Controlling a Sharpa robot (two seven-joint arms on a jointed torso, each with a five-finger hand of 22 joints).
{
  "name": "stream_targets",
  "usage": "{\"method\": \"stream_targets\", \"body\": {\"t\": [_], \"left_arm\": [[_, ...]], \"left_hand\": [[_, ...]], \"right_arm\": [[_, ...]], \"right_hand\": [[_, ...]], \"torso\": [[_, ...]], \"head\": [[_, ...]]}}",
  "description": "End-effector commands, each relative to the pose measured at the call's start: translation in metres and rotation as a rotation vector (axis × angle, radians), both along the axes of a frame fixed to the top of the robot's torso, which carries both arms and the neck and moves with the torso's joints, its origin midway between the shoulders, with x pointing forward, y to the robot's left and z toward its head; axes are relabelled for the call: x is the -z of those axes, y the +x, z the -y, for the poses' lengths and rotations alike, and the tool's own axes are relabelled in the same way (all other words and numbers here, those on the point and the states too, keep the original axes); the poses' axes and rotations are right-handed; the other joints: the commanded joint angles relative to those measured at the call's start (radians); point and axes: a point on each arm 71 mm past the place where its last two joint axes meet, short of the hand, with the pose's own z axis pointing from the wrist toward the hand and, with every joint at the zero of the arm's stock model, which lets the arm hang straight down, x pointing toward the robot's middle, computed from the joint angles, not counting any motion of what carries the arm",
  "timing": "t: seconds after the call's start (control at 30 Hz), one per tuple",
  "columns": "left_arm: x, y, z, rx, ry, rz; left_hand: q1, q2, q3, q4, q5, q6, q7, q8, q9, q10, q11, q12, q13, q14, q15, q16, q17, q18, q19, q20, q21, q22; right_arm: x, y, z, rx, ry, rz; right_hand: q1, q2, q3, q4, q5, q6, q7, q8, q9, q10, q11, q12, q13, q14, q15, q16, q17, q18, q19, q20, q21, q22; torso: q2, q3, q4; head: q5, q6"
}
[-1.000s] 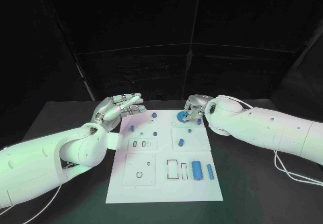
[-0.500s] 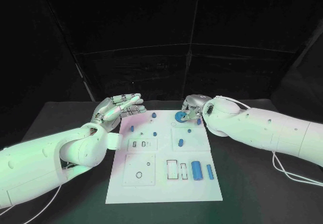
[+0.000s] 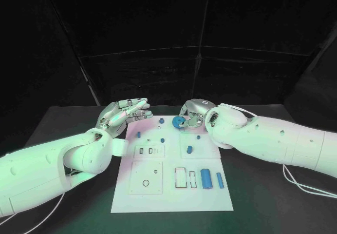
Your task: Assemble the parts on the task board
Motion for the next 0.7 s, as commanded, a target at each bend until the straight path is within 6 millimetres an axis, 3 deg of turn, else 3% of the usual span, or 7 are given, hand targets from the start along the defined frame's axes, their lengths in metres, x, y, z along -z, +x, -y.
{"method": "stream_targets", "body": {"t": [0.03, 0.47, 0.7], "left_arm": [[-0.001, 0.0, 0.001, 0.012, -0.008, 0.005], [-0.001, 0.0, 0.001, 0.011, -0.008, 0.005], [-0.002, 0.0, 0.002, 0.012, -0.009, 0.006]], "left_hand": [[-0.003, 0.007, 0.001, -0.006, 0.002, 0.005, 0.033, -0.007, -0.001, 0.001, 0.003, -0.004, -0.002, -0.004, -0.002, -0.006, -0.001, 0.012, -0.004, 0.001, -0.005, -0.002], [-0.001, 0.008, 0.001, -0.008, 0.002, 0.005, 0.033, -0.007, -0.002, 0.001, 0.003, -0.004, -0.002, -0.003, -0.002, -0.006, -0.001, 0.012, -0.004, 0.002, -0.006, -0.002], [0.001, 0.008, 0.002, -0.011, 0.002, 0.004, 0.033, -0.008, -0.002, 0.001, 0.004, -0.004, -0.002, -0.003, -0.002, -0.006, -0.001, 0.012, -0.003, 0.002, -0.007, -0.002]], "right_arm": [[-0.006, 0.0, -0.008, 0.001, 0.012, 0.062], [-0.003, 0.006, -0.039, -0.027, 0.008, 0.06], [0.002, 0.008, -0.053, -0.045, -0.006, 0.038]], "right_hand": [[-0.001, -0.002, 0.005, 0.001, 0.004, 0.006, 0.0, 0.007, 0.002, 0.005, 0.001, 0.005, 0.041, 0.072, -0.004, 0.004, 0.09, -0.01, 0.002, -0.003, 0.006, 0.002], [-0.005, -0.002, 0.006, 0.003, 0.003, 0.007, 0.0, 0.006, 0.001, 0.005, 0.001, 0.005, 0.041, 0.072, -0.004, 0.004, 0.09, -0.01, 0.003, -0.003, 0.007, 0.005], [-0.009, -0.003, 0.006, 0.005, 0.0, 0.007, 0.001, 0.003, 0.0, 0.004, 0.001, 0.004, 0.041, 0.071, -0.004, 0.003, 0.089, -0.01, 0.003, -0.002, 0.007, 0.004]], "torso": [[0.001, -0.0005, 0.0022], [0.001, -0.001, 0.0025], [0.001, 0.0007, 0.0013]], "head": [[0.005, 0.0], [0.018, -0.004], [0.027, -0.006]]}}
